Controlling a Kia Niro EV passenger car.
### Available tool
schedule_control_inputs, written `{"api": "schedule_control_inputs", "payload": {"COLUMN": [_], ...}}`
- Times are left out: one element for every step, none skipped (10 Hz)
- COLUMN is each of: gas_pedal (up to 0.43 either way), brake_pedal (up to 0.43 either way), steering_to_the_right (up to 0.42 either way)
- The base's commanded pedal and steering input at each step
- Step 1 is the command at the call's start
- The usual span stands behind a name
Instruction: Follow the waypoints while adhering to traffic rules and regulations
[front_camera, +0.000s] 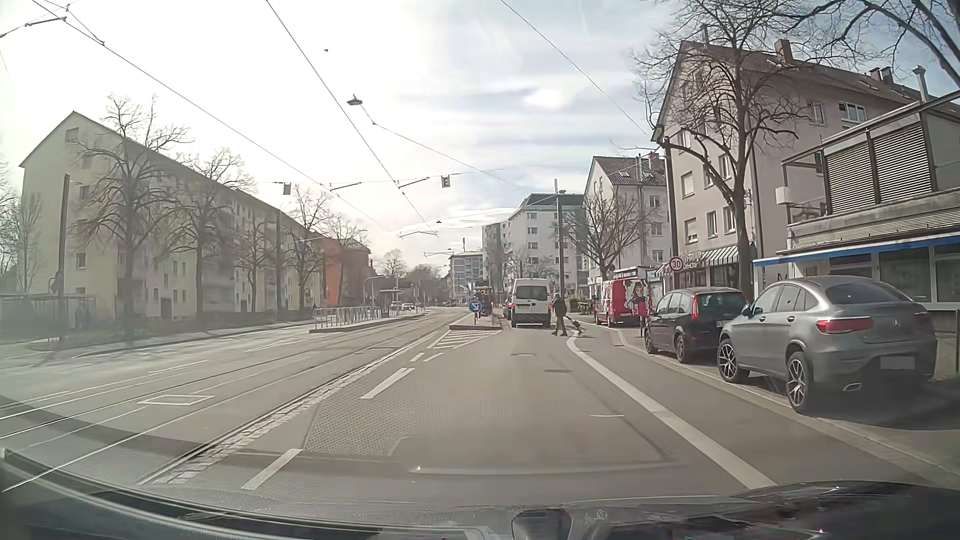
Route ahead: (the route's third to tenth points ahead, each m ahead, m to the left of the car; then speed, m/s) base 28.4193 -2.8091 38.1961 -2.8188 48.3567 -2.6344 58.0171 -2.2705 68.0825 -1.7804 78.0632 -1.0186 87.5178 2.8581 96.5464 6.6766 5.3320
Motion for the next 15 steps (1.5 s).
{"api": "schedule_control_inputs", "payload": {"gas_pedal": [0.000,0.000,0.000,0.000,0.000,0.000,0.000,0.000,0.000,0.000,0.000,0.000,0.000,0.000,0.000], "brake_pedal": [0.000,0.000,0.000,0.000,0.000,0.000,0.000,0.000,0.000,0.000,0.000,0.000,0.000,0.000,0.000], "steering_to_the_right": [0.010,0.010,0.010,0.010,0.010,0.010,0.009,0.009,0.009,0.011,0.012,0.012,0.012,0.013,0.013]}}
